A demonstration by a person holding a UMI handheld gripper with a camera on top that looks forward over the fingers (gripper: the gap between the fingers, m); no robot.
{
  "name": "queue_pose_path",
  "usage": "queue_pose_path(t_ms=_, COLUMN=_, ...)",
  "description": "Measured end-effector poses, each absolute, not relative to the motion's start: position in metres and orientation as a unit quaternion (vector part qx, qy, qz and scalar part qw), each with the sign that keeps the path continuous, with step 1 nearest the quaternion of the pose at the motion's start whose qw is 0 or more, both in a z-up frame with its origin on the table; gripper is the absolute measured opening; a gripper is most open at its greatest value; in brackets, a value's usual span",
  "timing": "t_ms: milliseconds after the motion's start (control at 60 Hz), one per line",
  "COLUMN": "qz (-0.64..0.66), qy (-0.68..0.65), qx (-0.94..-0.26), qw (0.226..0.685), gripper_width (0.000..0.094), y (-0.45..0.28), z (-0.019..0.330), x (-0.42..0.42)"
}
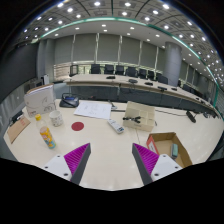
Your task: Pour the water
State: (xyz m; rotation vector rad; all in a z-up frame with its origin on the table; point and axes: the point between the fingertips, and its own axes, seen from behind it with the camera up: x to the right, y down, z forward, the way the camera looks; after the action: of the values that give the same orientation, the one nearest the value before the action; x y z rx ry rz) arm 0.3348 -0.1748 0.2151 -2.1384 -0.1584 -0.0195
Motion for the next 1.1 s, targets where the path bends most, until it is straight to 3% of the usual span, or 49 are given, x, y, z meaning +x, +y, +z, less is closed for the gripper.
queue_pose_path(t_ms=167, qz=0.023, qy=-0.098, qx=-0.879, qw=0.466, gripper_width=0.0855, y=-0.187, z=0.191, x=0.287)
queue_pose_path(t_ms=450, qz=0.091, qy=-0.14, qx=-0.881, qw=0.442, gripper_width=0.0861, y=-0.212, z=0.137, x=0.137)
queue_pose_path(t_ms=667, qz=0.09, qy=-0.14, qx=-0.863, qw=0.476, gripper_width=0.086, y=-0.172, z=0.102, x=0.026)
queue_pose_path(t_ms=867, qz=0.048, qy=-0.08, qx=-0.848, qw=0.521, gripper_width=0.0853, y=-0.099, z=0.075, x=-0.015)
queue_pose_path(t_ms=950, qz=0.043, qy=-0.06, qx=-0.841, qw=0.536, gripper_width=0.0766, y=-0.074, z=0.07, x=-0.022)
queue_pose_path(t_ms=1033, qz=0.027, qy=-0.049, qx=-0.835, qw=0.548, gripper_width=0.052, y=-0.059, z=0.071, x=-0.019)
queue_pose_path(t_ms=1100, qz=0.017, qy=-0.045, qx=-0.829, qw=0.557, gripper_width=0.0494, y=-0.055, z=0.073, x=-0.02)
